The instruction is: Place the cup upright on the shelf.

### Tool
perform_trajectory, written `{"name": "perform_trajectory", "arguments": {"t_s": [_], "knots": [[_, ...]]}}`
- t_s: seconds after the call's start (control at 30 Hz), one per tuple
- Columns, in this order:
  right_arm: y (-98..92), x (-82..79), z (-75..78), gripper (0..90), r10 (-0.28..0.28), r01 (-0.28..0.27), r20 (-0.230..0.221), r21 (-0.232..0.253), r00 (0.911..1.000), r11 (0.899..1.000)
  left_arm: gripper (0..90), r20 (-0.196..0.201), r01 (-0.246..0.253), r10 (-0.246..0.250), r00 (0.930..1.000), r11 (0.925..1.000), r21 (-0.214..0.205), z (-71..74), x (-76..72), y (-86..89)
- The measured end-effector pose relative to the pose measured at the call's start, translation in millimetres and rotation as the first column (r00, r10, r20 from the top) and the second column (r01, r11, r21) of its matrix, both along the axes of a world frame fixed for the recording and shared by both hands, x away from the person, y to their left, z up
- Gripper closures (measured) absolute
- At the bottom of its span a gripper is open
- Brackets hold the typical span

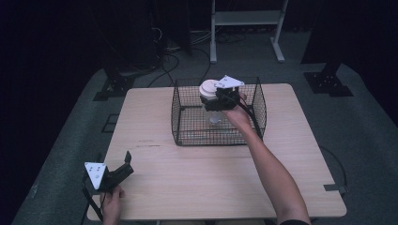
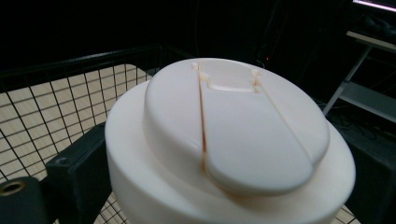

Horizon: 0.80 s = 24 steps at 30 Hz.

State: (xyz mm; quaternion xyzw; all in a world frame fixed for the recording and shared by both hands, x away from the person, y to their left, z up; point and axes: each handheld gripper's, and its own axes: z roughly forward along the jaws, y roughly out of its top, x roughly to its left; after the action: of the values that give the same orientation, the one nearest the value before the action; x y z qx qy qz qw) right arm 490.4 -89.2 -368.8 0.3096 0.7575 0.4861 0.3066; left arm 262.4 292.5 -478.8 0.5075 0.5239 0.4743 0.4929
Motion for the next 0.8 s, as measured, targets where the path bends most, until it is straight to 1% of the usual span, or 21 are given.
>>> {"name": "perform_trajectory", "arguments": {"t_s": [0.2, 0.37, 0.47, 0.53, 0.6, 0.8], "knots": [[3.8, 3.7, -8.2, 4.4, 0.000, 0.000, -0.023, 0.012, 0.9997, 1.000, 0.0, -0.002, -0.004, 0.004, 1.0000, 1.0000, 0.009, -0.1, 0.0, -0.9], [3.4, 7.2, -14.4, 4.4, -0.009, 0.009, -0.027, 0.002, 0.9996, 1.000, 0.0, 0.000, -0.002, 0.002, 1.0000, 1.0000, 0.006, 0.0, -0.1, -0.5], [0.4, 9.6, -19.2, 4.4, -0.009, 0.009, -0.029, 0.016, 0.9995, 1.000, 0.0, -0.001, 0.000, 0.000, 1.0000, 1.0000, 0.003, -0.1, 0.0, -0.2], [-2.0, 10.8, -20.0, 4.4, -0.010, 0.011, -0.030, 0.033, 0.9995, 0.999, 0.0, -0.001, -0.001, 0.001, 1.0000, 1.0000, 0.006, -0.1, -0.1, -0.5], [-3.5, 10.6, -20.5, 4.4, -0.008, 0.009, -0.030, 0.036, 0.9995, 0.999, 0.0, 0.000, -0.001, 0.001, 1.0000, 1.0000, 0.008, 0.0, -0.1, -0.7], [-3.3, 8.0, -20.4, 4.4, -0.003, 0.003, -0.026, 0.023, 0.9997, 1.000, 0.0, 0.001, -0.001, 0.001, 1.0000, 1.0000, 0.007, 0.1, -0.3, -0.9]]}}
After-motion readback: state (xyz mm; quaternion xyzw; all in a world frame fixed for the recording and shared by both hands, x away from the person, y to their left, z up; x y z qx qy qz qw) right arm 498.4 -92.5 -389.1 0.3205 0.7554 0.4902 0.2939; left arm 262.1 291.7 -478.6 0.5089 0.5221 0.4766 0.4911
